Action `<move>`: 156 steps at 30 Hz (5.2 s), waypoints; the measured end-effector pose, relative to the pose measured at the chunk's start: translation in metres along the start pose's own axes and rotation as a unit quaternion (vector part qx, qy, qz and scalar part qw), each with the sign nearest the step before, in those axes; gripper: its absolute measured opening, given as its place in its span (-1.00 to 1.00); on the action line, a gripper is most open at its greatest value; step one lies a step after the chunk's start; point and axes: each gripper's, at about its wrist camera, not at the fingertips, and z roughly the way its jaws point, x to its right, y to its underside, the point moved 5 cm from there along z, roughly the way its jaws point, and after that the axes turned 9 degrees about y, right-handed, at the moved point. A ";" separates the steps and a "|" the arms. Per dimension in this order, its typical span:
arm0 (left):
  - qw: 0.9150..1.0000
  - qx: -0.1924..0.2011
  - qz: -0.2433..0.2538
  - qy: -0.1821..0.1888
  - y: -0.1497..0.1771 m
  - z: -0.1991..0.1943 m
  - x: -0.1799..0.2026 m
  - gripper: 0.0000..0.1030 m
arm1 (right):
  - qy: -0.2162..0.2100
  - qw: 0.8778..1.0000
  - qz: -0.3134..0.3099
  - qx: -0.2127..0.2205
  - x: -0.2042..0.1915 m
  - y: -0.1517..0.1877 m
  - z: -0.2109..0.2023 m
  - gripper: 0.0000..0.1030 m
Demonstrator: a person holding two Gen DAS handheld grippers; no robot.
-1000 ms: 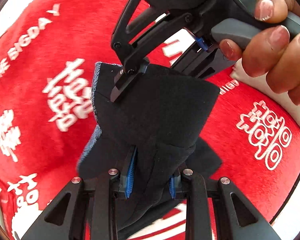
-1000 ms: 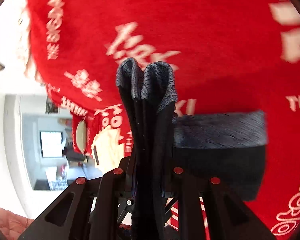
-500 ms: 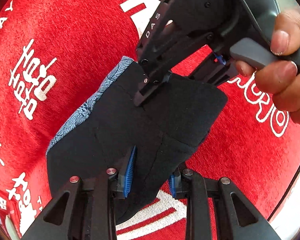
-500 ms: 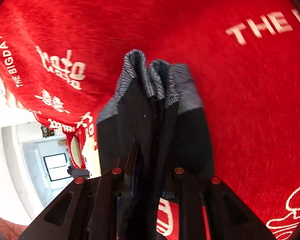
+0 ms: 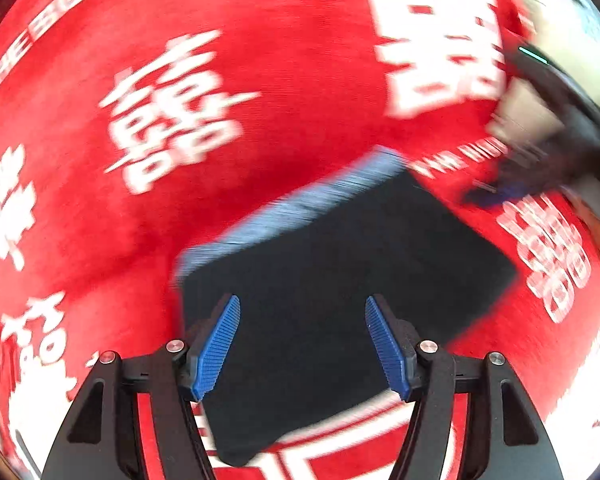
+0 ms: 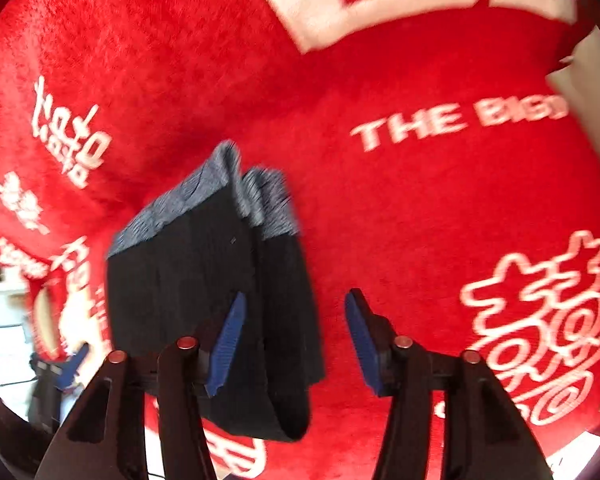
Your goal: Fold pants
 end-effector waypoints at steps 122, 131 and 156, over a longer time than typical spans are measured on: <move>0.905 -0.161 -0.254 0.301 0.066 0.127 -0.125 0.99 | -0.260 0.960 -0.039 -0.091 0.009 -0.004 0.074 0.56; 0.922 -0.115 -0.256 0.267 0.054 0.101 -0.107 0.19 | -0.235 0.967 -0.008 -0.101 0.004 -0.002 0.066 -0.07; 0.927 -0.133 -0.254 0.241 0.132 0.030 -0.056 0.11 | -0.237 0.967 0.006 -0.098 0.033 0.104 0.010 -0.17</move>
